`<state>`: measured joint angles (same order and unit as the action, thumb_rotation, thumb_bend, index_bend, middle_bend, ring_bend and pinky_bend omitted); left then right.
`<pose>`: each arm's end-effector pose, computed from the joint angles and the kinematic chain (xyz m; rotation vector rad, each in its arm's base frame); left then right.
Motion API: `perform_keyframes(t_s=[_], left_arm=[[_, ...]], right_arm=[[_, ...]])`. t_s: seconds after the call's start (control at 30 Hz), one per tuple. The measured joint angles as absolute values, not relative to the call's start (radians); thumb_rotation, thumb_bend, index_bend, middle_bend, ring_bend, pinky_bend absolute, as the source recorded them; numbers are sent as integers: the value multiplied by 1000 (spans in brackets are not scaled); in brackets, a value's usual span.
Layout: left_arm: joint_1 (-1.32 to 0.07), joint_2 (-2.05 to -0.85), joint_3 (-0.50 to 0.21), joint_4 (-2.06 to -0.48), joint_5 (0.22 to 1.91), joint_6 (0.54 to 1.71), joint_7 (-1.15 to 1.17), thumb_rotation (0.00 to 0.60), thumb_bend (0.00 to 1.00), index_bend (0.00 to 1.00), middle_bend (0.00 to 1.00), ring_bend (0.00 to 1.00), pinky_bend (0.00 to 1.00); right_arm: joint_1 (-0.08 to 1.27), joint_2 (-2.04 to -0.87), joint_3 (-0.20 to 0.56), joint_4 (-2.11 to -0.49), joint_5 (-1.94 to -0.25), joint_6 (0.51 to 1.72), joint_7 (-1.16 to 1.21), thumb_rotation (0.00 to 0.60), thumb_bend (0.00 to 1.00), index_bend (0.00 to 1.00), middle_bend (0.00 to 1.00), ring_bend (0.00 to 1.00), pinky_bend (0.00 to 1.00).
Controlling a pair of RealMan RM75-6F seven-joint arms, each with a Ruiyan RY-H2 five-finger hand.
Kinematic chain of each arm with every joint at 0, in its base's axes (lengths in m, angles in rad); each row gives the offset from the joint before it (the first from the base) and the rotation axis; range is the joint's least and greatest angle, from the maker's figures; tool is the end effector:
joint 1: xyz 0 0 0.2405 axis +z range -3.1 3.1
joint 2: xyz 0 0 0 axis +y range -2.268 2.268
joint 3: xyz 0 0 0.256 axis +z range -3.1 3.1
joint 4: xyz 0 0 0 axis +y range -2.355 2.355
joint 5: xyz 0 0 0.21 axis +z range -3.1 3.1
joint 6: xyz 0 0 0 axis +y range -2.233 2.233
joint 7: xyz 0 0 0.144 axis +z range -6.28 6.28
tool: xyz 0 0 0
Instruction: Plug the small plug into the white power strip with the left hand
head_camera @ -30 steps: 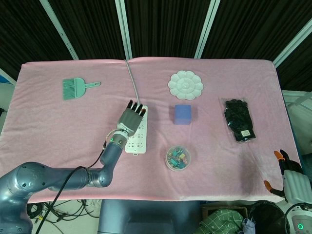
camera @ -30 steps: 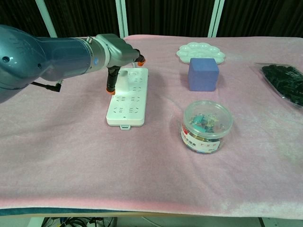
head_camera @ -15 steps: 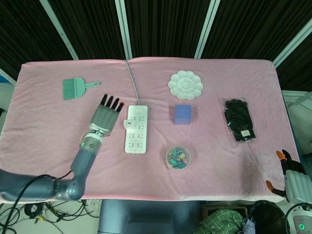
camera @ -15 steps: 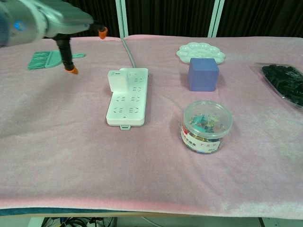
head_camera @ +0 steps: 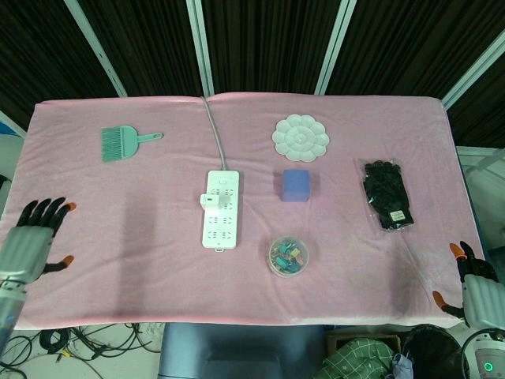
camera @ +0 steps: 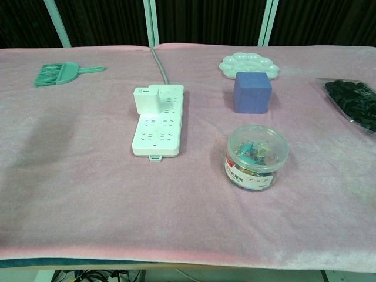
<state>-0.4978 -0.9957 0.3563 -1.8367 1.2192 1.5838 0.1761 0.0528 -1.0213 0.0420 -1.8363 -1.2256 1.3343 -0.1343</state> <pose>-0.2771 0.2099 0.1683 -1.5539 -0.8597 -0.6933 -0.3211 -0.1592 0.1584 1.2532 -1.1669 0.6472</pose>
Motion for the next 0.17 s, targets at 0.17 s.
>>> perform_keyframes(t_s=[0.17], left_arm=[[-385,-967,410,-1743,1339,1665,83,600,168,116,57,0,0]], right_arm=[[52,-1021,42,-1836,-1230,1338,-135,600,192,0,20,152,109]])
